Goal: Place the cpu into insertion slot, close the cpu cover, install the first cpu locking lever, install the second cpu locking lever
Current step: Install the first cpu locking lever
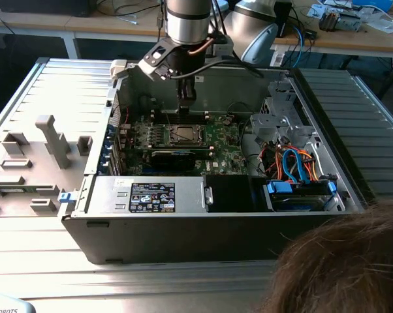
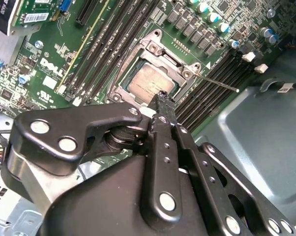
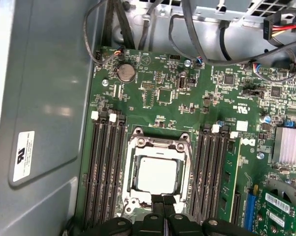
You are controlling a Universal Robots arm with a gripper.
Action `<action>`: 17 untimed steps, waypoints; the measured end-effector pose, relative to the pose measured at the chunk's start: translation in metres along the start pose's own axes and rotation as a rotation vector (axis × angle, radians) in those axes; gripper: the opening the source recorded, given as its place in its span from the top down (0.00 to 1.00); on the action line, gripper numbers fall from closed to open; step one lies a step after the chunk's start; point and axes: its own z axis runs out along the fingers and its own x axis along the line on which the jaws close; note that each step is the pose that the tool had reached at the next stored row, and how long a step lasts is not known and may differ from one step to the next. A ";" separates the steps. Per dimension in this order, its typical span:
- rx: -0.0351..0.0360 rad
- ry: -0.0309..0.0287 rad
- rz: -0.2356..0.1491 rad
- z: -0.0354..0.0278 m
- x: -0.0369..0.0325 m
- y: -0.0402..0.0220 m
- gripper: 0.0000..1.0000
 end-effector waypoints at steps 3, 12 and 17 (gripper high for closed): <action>-0.0007 -0.0003 -0.027 0.0000 0.0000 0.0000 0.89; -0.0027 -0.0011 -0.106 0.0000 0.0000 0.0000 0.89; -0.0042 -0.0018 -0.165 0.0000 0.0000 0.0000 0.89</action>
